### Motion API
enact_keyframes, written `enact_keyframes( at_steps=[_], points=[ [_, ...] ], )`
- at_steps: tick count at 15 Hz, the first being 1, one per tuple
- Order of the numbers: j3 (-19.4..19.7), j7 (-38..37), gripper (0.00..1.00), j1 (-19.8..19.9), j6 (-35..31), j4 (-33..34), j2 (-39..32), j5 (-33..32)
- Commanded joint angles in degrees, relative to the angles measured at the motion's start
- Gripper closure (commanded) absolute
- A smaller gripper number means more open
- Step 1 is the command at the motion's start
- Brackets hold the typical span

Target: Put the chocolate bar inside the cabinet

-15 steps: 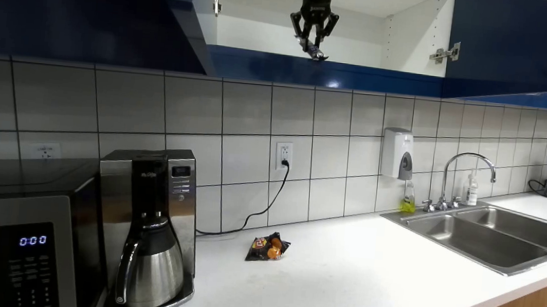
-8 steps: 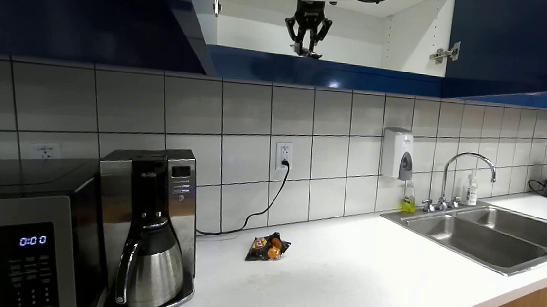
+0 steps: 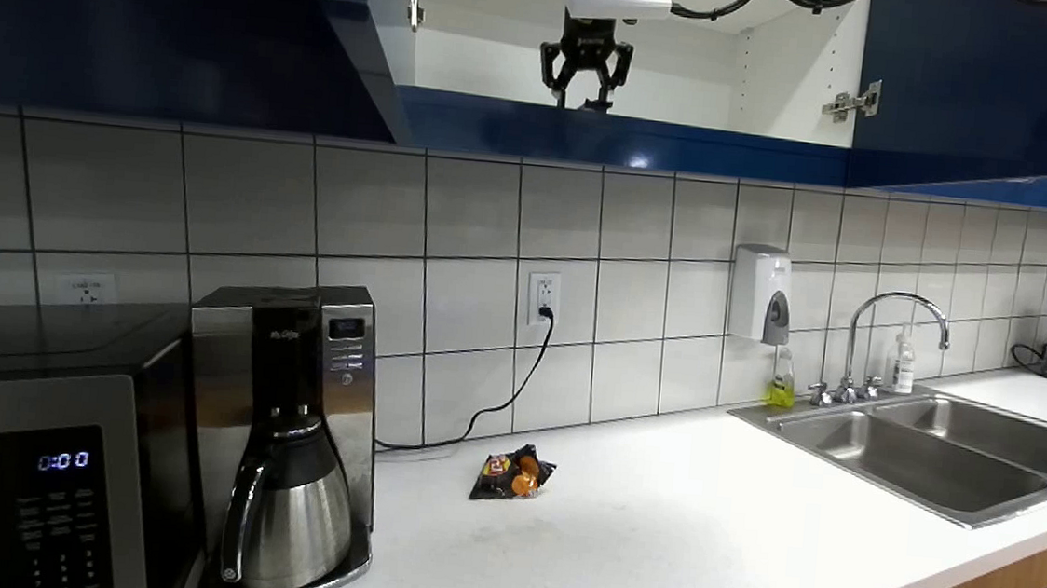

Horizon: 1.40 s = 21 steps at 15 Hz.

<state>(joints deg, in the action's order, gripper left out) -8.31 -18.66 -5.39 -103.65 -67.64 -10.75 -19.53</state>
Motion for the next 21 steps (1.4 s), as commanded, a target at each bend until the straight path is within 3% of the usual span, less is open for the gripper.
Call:
enact_keyframes(
  at_steps=[1,14,21],
  points=[
    [0.1,-1.4,0.0,-0.6,3.1,2.8,-0.7,-0.9],
    [0.1,-1.0,0.0,0.4,3.8,-1.2,3.9,1.6],
    [1.0,-0.5,0.0,0.7,3.4,-7.1,9.8,3.7]
  ],
)
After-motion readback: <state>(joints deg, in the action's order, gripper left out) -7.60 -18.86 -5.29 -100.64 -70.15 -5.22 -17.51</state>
